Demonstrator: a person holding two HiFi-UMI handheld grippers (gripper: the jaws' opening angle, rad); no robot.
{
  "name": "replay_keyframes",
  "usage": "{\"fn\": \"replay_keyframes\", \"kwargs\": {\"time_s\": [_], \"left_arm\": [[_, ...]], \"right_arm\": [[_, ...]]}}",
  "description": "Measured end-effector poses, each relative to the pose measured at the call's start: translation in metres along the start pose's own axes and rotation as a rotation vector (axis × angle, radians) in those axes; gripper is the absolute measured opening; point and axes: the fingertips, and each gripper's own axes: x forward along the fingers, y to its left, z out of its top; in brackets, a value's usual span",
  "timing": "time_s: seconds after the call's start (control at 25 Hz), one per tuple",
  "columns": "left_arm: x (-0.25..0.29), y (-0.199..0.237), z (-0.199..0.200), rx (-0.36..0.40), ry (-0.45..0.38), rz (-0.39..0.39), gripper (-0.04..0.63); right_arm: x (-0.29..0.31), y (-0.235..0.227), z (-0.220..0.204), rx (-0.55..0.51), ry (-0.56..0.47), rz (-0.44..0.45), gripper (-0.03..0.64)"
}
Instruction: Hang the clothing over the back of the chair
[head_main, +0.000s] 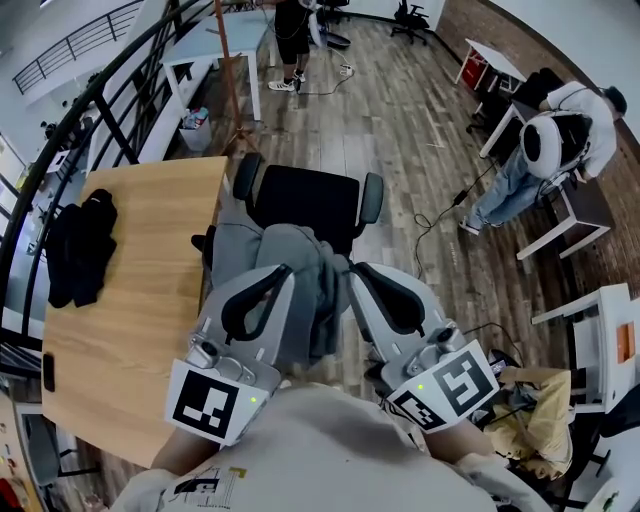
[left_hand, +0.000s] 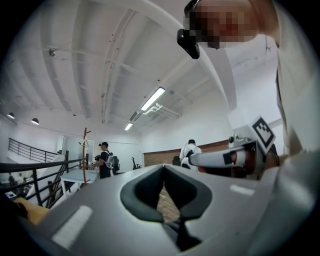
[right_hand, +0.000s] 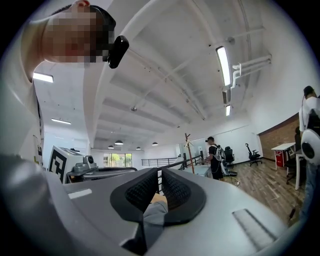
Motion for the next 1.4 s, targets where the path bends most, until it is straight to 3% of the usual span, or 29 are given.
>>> {"fn": "replay_keyframes", "kwargs": {"time_s": [0.2, 0.6, 1.4], "left_arm": [[0.002, 0.002, -0.025, 0.060, 0.055, 0.047, 0.003], [0.003, -0.003, -0.054, -0.007, 0.123, 0.035, 0.003], [0.005, 0.002, -0.056, -0.020, 0.122, 0.066, 0.003]], "right_arm": [[0.002, -0.008, -0.027, 0.031, 0.049, 0.006, 0.023], [-0.001, 0.001, -0.058, 0.051, 0.129, 0.015, 0.008], [0.005, 0.002, -0.071, 0.015, 0.194, 0.035, 0.002]]}}
